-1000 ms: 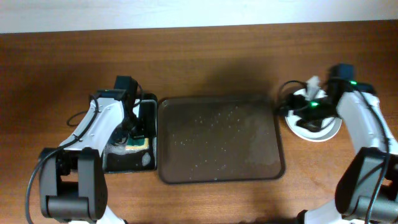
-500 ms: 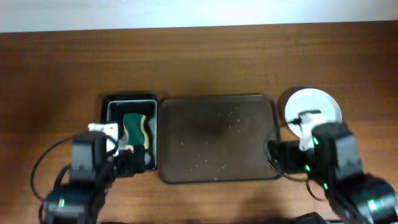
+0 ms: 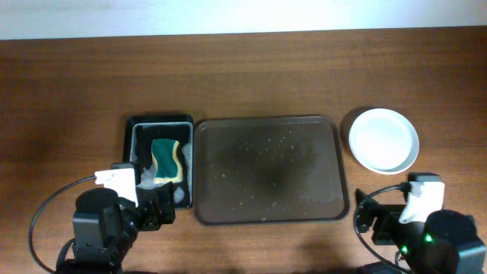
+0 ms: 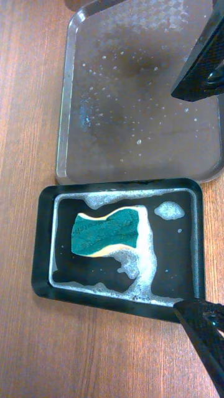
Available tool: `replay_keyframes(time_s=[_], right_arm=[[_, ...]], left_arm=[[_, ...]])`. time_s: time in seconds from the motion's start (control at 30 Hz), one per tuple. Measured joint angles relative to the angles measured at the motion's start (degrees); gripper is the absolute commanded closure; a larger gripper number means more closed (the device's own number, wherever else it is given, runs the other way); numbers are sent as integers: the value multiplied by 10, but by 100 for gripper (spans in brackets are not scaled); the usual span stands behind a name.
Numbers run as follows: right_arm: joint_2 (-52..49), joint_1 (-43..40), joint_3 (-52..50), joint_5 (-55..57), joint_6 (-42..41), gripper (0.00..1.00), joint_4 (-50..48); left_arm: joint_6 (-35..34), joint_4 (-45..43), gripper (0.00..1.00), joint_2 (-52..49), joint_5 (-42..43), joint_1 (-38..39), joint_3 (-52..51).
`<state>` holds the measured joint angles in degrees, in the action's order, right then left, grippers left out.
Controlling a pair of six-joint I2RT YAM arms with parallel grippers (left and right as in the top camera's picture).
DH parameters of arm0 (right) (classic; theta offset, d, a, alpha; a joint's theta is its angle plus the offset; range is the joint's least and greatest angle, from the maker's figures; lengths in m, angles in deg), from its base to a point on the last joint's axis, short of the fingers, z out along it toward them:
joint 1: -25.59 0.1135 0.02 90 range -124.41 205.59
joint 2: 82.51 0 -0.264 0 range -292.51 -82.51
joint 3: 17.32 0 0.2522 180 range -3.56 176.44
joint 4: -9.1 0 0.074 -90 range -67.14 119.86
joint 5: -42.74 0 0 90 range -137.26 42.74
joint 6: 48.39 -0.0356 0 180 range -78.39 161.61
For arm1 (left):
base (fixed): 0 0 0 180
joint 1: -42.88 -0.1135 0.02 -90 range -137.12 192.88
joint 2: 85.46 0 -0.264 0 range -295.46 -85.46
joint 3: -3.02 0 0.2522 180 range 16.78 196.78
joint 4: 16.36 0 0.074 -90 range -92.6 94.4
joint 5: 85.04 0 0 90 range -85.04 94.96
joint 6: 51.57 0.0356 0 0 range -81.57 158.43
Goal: Clean dirty plates on tray and stack at the side
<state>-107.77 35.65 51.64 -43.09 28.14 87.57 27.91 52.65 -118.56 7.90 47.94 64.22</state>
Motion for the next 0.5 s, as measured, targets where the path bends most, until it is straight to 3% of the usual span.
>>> replay_keyframes(time_s=[0.1,0.23,0.37,0.5], right_arm=[[85,-62,-72,11,6,2,-90],[223,-68,-285,12,7,1,-311],[245,-74,-431,12,6,1,-564],[245,-95,-515,2,6,1,-669]], left_arm=[[0,0,1,0,0,0,0],[0,0,1,0,-2,0,-1],[0,0,1,0,-1,0,-2],[0,0,1,0,-2,0,-2]])
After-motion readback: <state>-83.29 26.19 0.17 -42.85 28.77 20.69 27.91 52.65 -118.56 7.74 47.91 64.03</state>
